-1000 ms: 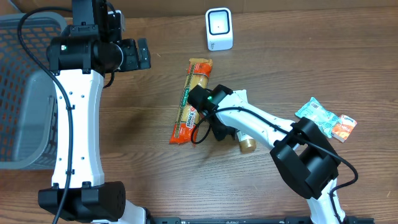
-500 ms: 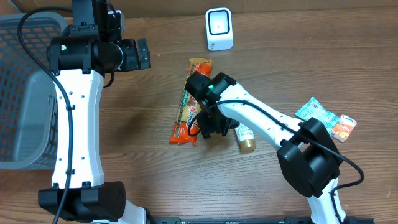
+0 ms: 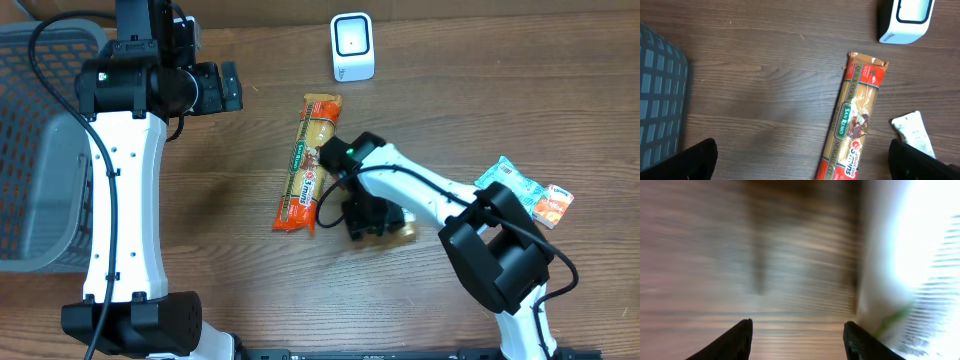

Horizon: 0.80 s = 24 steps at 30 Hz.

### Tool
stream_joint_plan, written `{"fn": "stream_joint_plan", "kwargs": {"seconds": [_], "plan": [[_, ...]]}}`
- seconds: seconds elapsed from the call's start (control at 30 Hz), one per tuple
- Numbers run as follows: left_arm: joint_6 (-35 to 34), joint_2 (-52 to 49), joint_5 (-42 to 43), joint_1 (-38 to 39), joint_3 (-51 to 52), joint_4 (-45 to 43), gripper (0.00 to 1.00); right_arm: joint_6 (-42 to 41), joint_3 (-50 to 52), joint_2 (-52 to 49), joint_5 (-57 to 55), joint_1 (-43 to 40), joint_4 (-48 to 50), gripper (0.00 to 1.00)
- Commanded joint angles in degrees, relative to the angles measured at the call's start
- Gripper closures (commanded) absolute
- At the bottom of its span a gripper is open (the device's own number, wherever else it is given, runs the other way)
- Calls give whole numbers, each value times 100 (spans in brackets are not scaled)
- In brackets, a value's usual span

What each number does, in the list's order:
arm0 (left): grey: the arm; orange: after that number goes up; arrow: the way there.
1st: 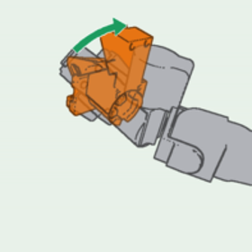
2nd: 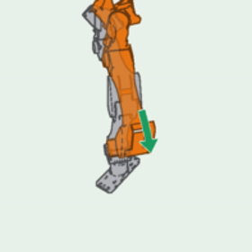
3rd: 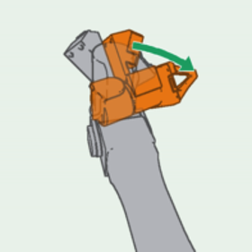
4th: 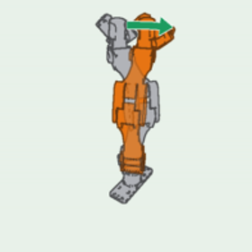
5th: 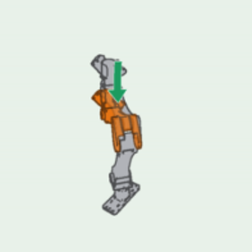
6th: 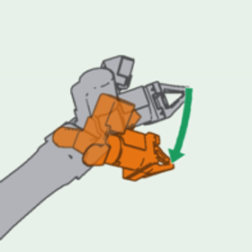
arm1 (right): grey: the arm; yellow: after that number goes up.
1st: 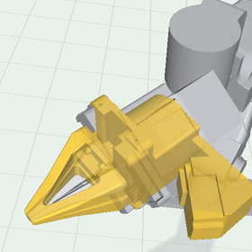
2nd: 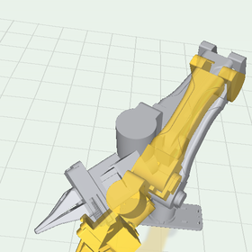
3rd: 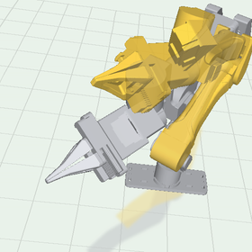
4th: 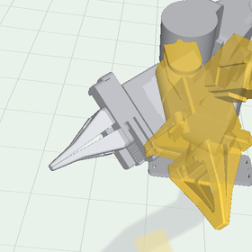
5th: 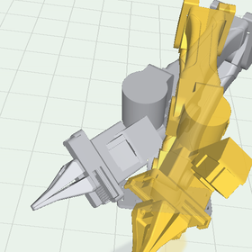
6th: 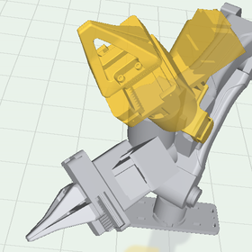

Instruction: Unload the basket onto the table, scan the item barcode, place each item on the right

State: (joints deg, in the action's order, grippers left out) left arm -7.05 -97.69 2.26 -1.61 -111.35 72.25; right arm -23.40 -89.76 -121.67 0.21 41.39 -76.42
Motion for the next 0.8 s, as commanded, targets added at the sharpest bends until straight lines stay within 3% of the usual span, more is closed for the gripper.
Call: {"fn": "stream_joint_plan", "kwargs": {"seconds": [0.0,0.2,0.4,0.63,0.77], "plan": [[85,-17,-35,-24,-24,-9,0,-186,24,133,-1331,-573,-153,37],[85,-17,-35,-24,-24,-9,0,887,24,133,-1405,-1624,750,35],[85,-17,-35,-24,-24,-7,0,1644,0,133,-415,-2634,1978,33],[85,-17,-35,-24,-24,-9,0,1495,-267,155,2184,-3119,2173,33],[85,-17,-35,-24,-24,-9,0,448,-210,153,2695,-3040,2553,33]]}}
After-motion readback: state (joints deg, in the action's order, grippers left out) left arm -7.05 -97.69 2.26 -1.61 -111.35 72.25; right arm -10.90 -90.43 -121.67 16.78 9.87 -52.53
